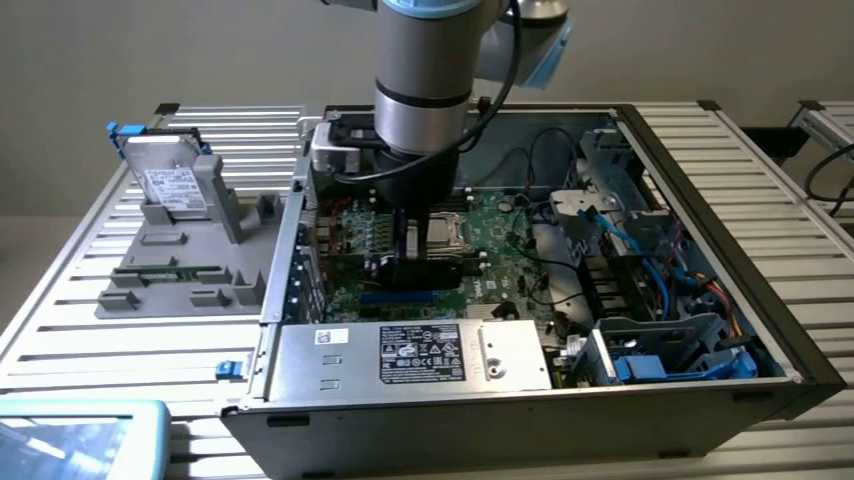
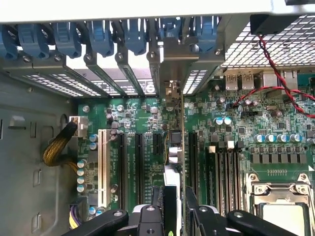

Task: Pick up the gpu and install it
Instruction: 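Insert the gpu into the slot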

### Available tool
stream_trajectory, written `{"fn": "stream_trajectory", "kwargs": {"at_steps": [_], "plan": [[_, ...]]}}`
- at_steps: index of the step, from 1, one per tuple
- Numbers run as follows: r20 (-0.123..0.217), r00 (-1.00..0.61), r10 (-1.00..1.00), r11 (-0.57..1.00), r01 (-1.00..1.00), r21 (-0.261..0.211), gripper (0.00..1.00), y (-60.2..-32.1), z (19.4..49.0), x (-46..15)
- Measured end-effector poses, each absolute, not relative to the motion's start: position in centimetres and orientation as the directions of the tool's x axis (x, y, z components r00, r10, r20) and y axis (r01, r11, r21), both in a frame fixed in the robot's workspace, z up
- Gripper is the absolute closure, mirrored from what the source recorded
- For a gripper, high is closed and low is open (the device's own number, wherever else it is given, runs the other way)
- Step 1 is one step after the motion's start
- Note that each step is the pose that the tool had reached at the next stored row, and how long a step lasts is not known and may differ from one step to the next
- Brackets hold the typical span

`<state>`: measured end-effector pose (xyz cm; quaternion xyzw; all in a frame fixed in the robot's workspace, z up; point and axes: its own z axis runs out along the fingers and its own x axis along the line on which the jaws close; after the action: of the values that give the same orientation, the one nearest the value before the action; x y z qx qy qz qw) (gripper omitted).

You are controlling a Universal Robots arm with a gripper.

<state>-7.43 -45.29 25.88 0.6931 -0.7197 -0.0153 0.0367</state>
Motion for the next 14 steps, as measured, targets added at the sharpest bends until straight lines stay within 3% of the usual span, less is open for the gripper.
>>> {"fn": "stream_trajectory", "kwargs": {"at_steps": [14], "plan": [[0.029, -0.036, -0.999, 0.039, -0.996, 0.077, 0.72, -45.28, 25.46, -7.58]]}}
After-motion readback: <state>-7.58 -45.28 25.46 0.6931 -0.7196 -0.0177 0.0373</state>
